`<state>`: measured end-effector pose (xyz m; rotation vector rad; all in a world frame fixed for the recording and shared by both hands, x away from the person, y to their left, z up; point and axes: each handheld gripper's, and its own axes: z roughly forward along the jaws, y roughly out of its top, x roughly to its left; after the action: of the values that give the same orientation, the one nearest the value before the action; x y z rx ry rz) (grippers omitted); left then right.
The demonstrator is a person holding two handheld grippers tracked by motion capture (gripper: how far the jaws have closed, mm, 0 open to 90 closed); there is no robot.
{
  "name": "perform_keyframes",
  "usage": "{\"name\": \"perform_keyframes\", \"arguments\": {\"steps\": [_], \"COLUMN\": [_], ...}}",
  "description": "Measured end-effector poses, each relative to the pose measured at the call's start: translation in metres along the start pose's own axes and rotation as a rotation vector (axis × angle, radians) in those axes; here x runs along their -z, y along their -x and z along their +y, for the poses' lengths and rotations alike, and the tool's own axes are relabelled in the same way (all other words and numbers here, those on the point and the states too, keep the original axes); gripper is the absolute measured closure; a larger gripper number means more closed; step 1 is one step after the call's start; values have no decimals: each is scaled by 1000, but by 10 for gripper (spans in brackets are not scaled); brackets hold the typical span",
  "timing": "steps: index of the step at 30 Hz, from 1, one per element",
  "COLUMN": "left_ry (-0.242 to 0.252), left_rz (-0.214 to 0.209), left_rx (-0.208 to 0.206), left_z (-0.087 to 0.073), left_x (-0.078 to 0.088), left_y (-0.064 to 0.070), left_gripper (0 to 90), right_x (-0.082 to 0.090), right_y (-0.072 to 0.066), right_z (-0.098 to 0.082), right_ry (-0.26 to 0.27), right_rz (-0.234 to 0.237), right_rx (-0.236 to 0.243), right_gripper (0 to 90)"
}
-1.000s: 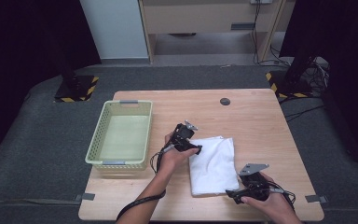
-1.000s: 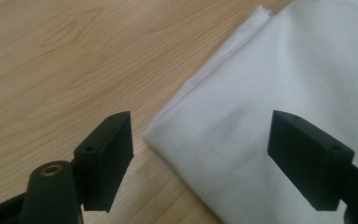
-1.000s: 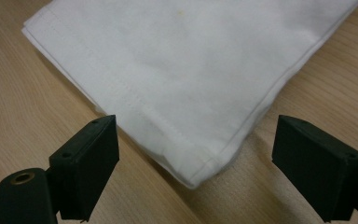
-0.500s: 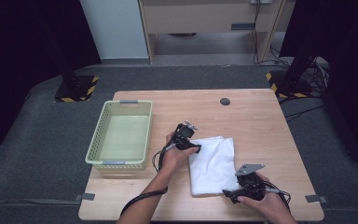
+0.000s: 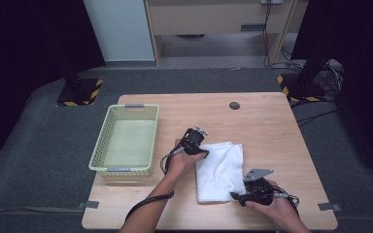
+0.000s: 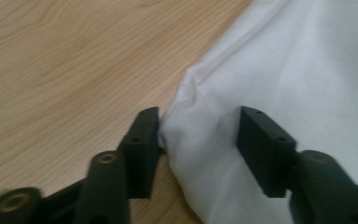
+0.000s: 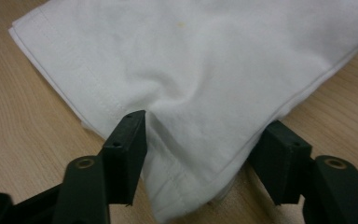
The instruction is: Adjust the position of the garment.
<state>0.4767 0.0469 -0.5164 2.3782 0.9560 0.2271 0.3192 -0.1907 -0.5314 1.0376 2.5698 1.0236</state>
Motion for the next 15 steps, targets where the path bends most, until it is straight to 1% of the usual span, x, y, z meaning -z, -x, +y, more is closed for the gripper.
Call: {"name": "perform_keyframes", "arguments": {"steps": [4, 6, 9, 12, 15], "left_ry": [29, 48, 56, 69, 68], "left_rz": [-19, -28, -34, -35, -32], "left_rx": [-3, 2, 7, 15, 21], "left_z": [-3, -5, -7, -9, -9], "left_x": [0, 0, 1, 1, 2], "left_y": [2, 3, 5, 6, 7], "left_gripper": [588, 631, 703, 741, 767], "right_x": [-1, -2, -4, -6, -6], "right_y": [0, 0, 0, 1, 3], "right_z": [1, 2, 4, 4, 3], "right_ry": [8, 14, 23, 43, 53], "right_rz": [11, 19, 30, 50, 57], "right_rx": [8, 8, 1, -28, -43], "right_gripper": [480, 542, 660, 744, 777]}}
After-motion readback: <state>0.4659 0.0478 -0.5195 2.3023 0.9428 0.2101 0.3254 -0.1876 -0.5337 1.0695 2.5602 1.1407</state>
